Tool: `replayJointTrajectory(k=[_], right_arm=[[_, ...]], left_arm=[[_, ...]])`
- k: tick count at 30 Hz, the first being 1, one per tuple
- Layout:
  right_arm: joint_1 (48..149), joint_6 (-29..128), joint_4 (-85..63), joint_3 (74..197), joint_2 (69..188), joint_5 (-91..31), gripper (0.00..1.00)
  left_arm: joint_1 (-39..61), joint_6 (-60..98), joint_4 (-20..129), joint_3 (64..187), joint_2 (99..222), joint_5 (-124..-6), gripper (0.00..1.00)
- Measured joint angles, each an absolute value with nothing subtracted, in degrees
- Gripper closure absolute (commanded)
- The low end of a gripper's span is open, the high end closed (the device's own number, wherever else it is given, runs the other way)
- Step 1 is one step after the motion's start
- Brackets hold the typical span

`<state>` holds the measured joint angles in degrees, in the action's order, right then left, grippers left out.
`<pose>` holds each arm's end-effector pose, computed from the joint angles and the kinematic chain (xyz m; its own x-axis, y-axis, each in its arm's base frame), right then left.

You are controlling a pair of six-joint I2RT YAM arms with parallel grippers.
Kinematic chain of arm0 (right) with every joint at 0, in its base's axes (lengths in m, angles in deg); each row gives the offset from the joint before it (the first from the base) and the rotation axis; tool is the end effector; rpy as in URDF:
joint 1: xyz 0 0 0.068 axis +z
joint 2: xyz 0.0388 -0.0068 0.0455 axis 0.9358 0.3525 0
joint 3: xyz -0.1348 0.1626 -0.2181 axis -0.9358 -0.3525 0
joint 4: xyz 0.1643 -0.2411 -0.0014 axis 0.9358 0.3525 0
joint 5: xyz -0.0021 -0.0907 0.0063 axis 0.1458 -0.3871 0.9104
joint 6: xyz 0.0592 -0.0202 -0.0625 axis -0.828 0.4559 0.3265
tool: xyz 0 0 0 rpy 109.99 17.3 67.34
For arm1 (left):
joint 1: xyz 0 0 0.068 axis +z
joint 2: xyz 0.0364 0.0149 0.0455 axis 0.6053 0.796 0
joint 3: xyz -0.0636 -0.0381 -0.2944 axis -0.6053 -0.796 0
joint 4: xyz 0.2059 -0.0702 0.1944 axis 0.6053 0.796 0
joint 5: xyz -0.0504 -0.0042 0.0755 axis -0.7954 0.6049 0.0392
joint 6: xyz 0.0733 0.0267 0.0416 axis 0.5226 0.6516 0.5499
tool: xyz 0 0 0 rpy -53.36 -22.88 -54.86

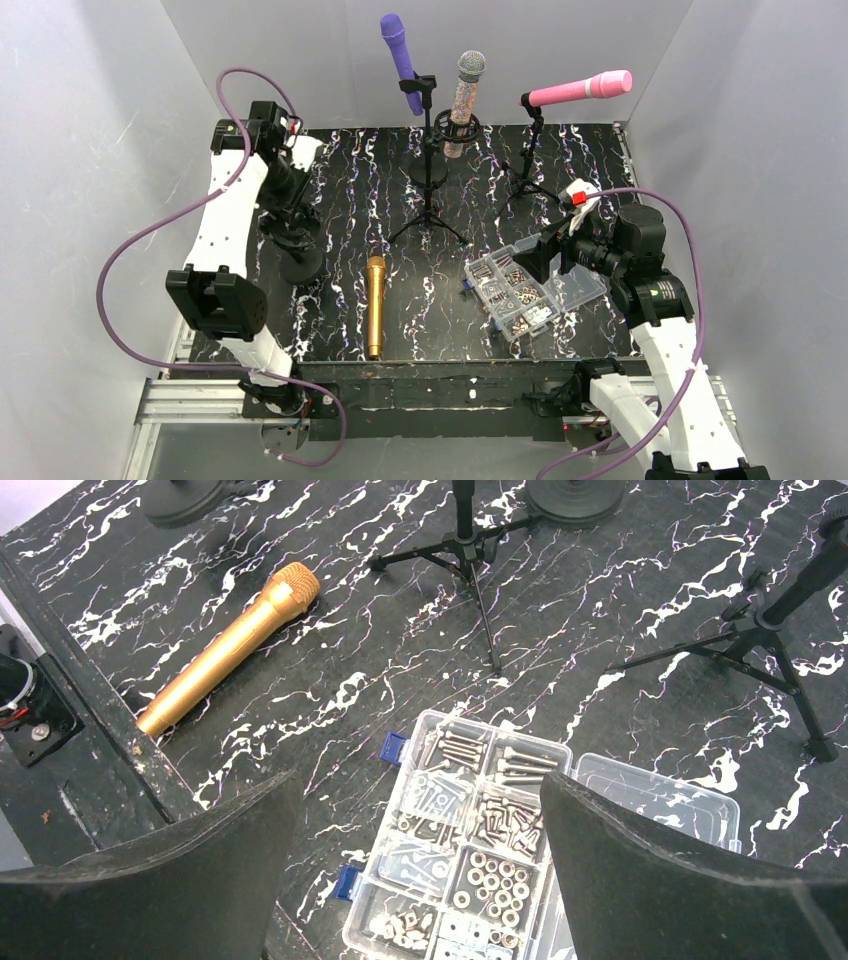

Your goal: Remove the microphone from the stand

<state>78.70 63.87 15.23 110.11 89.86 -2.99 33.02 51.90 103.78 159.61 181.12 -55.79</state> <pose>0.1887 0.0765 0.3635 -0.2347 -0.1514 -0.9602 -0.7040 0.7076 0.0605 0.4364 -0.0312 0.4195 -0.5426 0.4071 -0.7348 0.2804 0.9123 0.2984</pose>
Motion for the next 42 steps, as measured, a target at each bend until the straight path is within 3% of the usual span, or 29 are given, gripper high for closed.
replayJointTrajectory(k=[10, 21, 31, 36, 42], right_arm=[[78.7, 63.9, 15.0, 110.1, 91.8, -3.0, 0.03], [78.7, 64.0, 15.1, 111.0, 94.3, -3.2, 0.04], [78.7, 64.6, 15.1, 111.3, 96.7, -3.5, 0.04], [78.7, 65.1, 15.1, 111.3, 98.2, -3.7, 0.04], [78.7, 65.3, 15.1, 112.0, 99.8, -3.7, 0.04]], left_arm=[[33.0, 51.9, 103.8, 174.0, 187.1, -54.2, 1.00], [33.0, 55.5, 91.3, 186.8, 202.3, -48.9, 1.00], [33.1, 59.7, 82.6, 196.3, 217.8, -47.2, 1.00], [33.2, 60.4, 82.2, 197.2, 218.5, -47.2, 1.00], [33.5, 61.2, 80.9, 196.8, 218.5, -47.0, 0.54]])
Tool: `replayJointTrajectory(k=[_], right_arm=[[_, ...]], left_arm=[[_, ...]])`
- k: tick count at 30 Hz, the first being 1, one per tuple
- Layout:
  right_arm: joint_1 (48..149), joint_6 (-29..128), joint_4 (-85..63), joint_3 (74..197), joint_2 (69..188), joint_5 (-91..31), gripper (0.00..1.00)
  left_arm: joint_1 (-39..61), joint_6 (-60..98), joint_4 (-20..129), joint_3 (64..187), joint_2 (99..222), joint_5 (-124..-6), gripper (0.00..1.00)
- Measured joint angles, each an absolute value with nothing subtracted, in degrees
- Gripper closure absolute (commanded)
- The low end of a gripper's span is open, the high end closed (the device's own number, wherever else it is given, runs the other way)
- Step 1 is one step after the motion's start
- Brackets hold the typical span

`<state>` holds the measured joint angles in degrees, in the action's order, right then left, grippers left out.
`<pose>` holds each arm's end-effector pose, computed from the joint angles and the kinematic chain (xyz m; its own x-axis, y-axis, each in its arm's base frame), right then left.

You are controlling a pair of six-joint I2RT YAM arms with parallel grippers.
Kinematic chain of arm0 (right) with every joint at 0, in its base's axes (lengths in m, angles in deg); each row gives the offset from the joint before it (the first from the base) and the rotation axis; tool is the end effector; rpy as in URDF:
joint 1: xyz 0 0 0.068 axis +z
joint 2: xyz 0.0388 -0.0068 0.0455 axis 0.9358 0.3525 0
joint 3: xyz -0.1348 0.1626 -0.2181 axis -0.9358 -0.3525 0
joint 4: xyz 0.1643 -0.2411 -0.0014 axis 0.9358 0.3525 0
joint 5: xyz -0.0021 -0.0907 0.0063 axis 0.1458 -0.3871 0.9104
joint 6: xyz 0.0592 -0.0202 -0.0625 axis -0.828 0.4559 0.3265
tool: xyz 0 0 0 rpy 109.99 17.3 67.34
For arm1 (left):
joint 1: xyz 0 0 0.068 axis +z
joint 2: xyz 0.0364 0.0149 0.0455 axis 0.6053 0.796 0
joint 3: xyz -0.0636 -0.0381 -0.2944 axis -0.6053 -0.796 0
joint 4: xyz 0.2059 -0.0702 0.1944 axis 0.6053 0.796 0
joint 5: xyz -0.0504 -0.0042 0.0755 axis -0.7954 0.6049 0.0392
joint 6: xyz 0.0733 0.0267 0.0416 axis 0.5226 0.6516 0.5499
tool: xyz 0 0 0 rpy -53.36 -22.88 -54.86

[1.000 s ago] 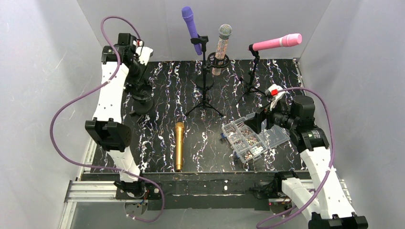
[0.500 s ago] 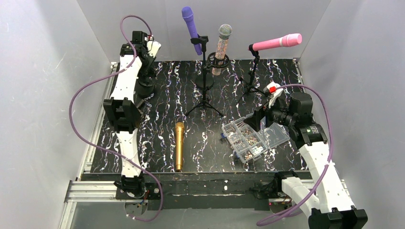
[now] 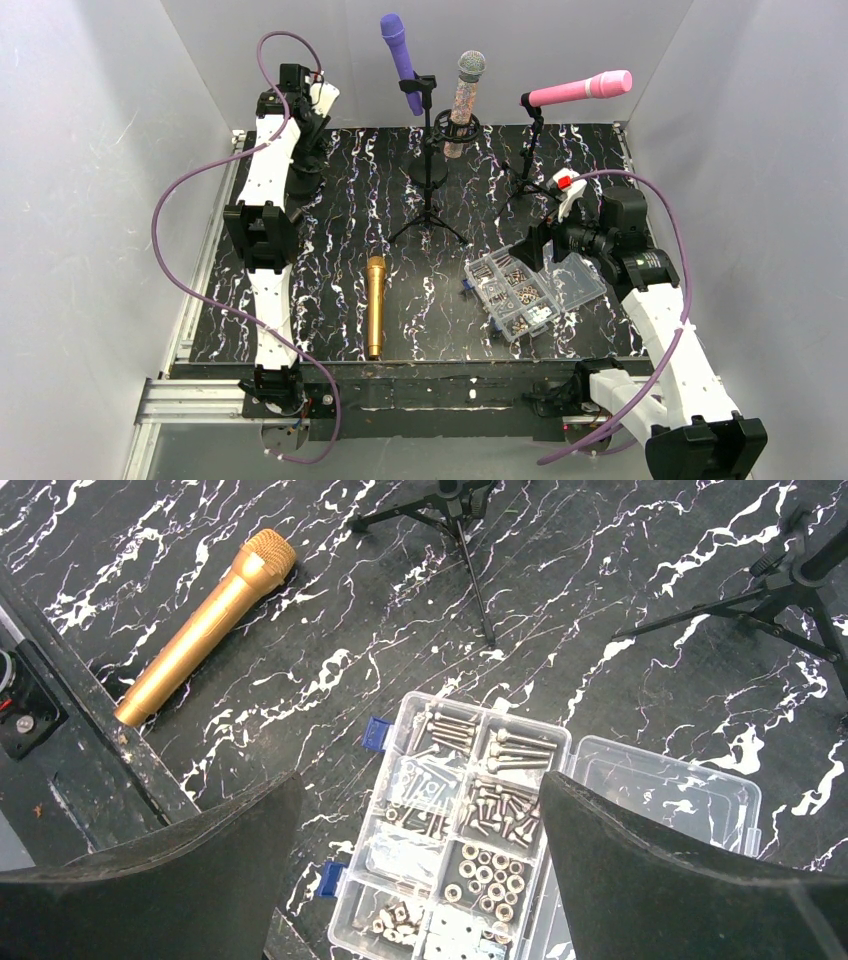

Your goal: Remove the microphone from the stand

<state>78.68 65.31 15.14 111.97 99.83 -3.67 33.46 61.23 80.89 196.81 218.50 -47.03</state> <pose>0.2298 0.0824 0.3418 -0.3482 -0.1917 -0.9176 -0.6914 0.7135 0.1133 0.6343 -0.0289 0.3923 -0.2681 0.5237 -0.8086 0.0487 0.8456 0.5316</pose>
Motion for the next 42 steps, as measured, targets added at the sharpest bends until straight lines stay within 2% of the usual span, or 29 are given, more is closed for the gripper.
replayJointTrajectory(k=[7, 14, 18, 24, 27, 31, 33, 36, 42], right_arm=[[78.7, 65.3, 15.1, 112.2, 100.2, -3.7, 0.04], [78.7, 65.4, 15.1, 112.2, 100.2, -3.7, 0.04], [78.7, 65.3, 15.1, 112.2, 100.1, -3.7, 0.04], [78.7, 65.4, 15.1, 112.2, 100.1, -4.0, 0.04], [78.7, 65.3, 15.2, 112.5, 100.0, -4.7, 0.04], [78.7, 65.3, 15.5, 115.3, 100.0, -5.2, 0.04], [78.7, 65.3, 15.8, 116.8, 100.4, -5.2, 0.04], [78.7, 65.2, 16.4, 118.5, 102.7, -5.1, 0.04], [78.7, 64.9, 16.4, 118.5, 103.0, -5.1, 0.04]], left_arm=[[33.8, 62.6, 77.1, 196.8, 218.5, -45.8, 0.33], [34.2, 62.7, 75.4, 196.8, 218.5, -45.1, 0.19], [34.2, 61.9, 74.6, 196.8, 218.5, -45.2, 0.03], [34.2, 60.0, 74.6, 196.8, 217.2, -46.8, 0.02], [34.2, 57.7, 75.1, 196.4, 211.7, -49.4, 0.02], [32.3, 52.0, 79.7, 186.3, 193.2, -58.7, 0.02], [22.3, 49.1, 83.5, 180.6, 182.4, -66.6, 0.02], [13.6, 41.2, 85.2, 179.5, 182.7, -75.7, 0.02], [9.7, 38.9, 81.0, 180.3, 187.9, -80.5, 0.02]])
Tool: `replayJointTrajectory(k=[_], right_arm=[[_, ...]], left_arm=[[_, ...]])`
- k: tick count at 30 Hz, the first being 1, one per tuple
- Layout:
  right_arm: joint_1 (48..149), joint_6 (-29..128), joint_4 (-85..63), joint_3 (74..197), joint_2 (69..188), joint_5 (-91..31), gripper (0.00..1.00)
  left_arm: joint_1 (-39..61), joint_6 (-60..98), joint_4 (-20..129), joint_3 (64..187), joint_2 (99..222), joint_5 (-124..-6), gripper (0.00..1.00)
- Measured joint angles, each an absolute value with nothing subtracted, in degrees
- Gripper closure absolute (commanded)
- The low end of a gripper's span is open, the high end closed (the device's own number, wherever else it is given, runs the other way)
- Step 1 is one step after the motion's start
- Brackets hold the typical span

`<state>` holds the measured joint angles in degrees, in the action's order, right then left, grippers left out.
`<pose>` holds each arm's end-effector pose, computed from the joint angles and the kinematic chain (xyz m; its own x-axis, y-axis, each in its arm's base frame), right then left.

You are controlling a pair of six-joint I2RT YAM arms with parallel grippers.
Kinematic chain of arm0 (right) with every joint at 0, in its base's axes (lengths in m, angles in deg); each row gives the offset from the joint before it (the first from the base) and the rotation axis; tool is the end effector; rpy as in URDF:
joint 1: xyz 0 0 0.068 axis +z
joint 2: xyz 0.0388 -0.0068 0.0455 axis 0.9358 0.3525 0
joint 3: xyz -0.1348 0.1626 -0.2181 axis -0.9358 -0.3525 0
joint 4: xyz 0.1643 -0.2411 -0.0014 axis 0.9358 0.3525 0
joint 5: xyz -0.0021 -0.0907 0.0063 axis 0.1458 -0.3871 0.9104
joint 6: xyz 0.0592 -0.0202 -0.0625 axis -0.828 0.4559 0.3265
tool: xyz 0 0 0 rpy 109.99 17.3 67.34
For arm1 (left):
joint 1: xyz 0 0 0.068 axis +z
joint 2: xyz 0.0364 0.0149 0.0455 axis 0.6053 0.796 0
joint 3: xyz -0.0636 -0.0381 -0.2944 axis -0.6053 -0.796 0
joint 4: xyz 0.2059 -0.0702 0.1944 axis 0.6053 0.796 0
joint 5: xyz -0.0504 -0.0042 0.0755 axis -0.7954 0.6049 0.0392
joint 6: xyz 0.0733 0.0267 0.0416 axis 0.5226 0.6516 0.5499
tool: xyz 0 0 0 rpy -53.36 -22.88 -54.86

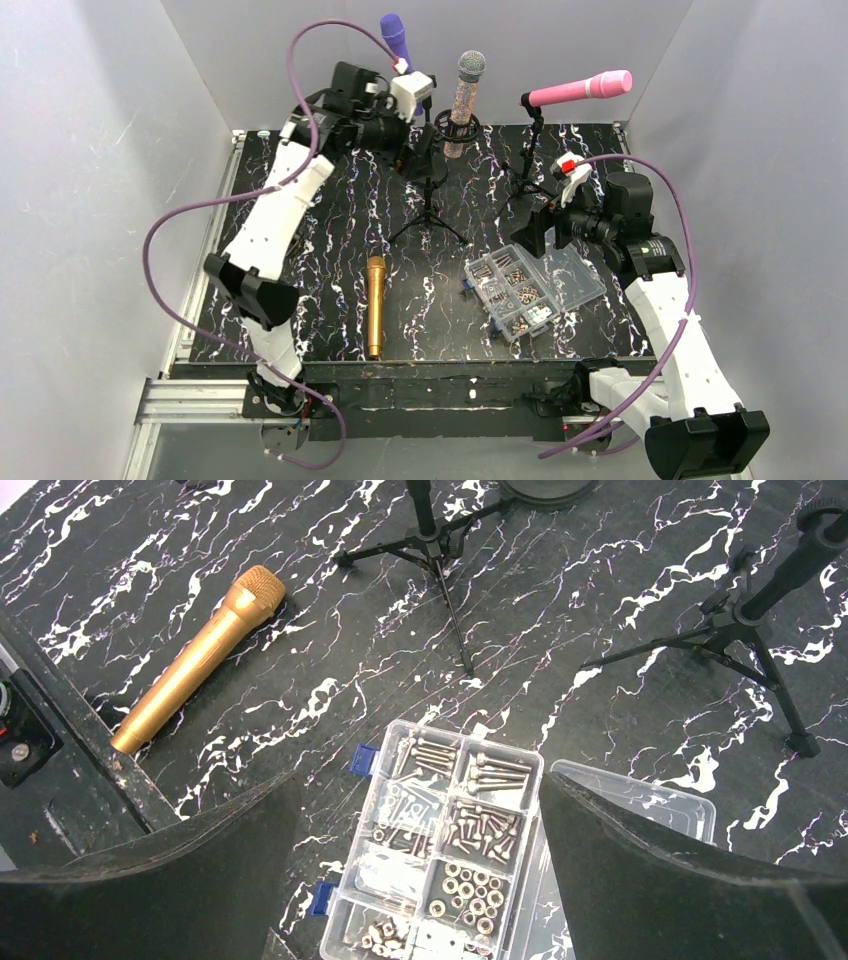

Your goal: Remove the microphone from the stand

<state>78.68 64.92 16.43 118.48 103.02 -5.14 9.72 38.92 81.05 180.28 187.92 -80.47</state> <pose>0.2426 0.0828 0.3714 -0.3232 -0.1842 -0.9282 -0.6763 0.7311 0.0904 0.3968 -0.2427 0.5641 0.1010 0.0995 -0.9899 0.7749 0.6162 0.1410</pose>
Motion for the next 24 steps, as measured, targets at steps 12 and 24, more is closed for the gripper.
replayJointTrajectory(k=[12, 24], right_arm=[[78.7, 64.9, 16.4, 118.4, 102.9, -5.2, 0.04], [78.7, 64.9, 16.2, 117.5, 102.0, -5.1, 0.04]], left_arm=[[7.2, 44.0, 73.1, 181.4, 198.3, -79.0, 0.02], [7.2, 47.1, 67.0, 181.6, 199.0, -75.9, 0.11]])
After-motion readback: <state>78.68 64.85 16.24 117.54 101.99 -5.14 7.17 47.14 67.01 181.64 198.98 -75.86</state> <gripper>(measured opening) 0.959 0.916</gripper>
